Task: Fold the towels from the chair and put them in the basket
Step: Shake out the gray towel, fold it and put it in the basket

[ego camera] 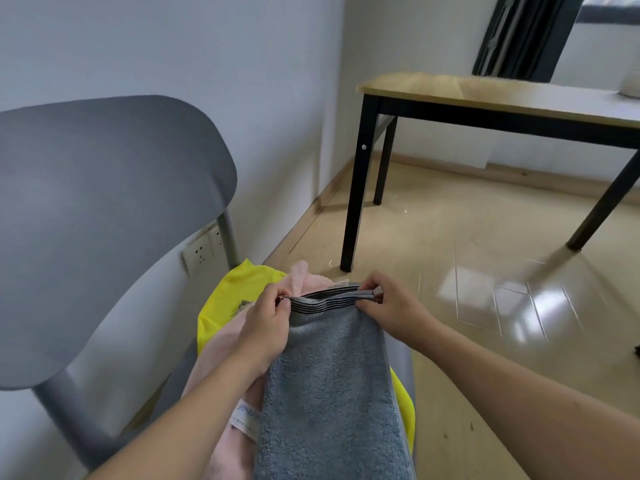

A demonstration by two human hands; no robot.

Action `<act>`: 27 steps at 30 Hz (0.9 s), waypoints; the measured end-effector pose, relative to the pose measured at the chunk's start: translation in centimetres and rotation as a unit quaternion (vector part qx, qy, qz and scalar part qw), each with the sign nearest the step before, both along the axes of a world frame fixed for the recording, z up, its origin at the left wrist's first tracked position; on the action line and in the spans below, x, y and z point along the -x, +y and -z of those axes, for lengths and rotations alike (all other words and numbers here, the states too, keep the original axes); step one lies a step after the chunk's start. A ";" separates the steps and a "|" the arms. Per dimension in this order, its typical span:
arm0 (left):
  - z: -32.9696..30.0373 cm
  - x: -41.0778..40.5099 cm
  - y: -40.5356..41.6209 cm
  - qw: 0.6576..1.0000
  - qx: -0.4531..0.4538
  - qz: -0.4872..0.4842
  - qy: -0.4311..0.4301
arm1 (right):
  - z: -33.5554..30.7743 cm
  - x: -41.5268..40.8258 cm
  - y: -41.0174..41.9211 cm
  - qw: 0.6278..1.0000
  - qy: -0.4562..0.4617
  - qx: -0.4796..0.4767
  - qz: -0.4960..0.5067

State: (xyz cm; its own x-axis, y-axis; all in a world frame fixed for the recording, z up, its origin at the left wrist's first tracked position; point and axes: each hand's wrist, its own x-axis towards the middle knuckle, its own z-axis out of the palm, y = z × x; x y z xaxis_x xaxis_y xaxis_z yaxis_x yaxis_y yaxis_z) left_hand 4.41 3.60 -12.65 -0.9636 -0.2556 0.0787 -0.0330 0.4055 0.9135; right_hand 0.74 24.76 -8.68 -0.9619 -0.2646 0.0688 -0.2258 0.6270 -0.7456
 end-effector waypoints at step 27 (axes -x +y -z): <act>-32.0 -18.6 2.5 0.641 0.701 0.040 0.310 | -29.0 -22.6 4.8 0.946 0.126 -0.265 -0.136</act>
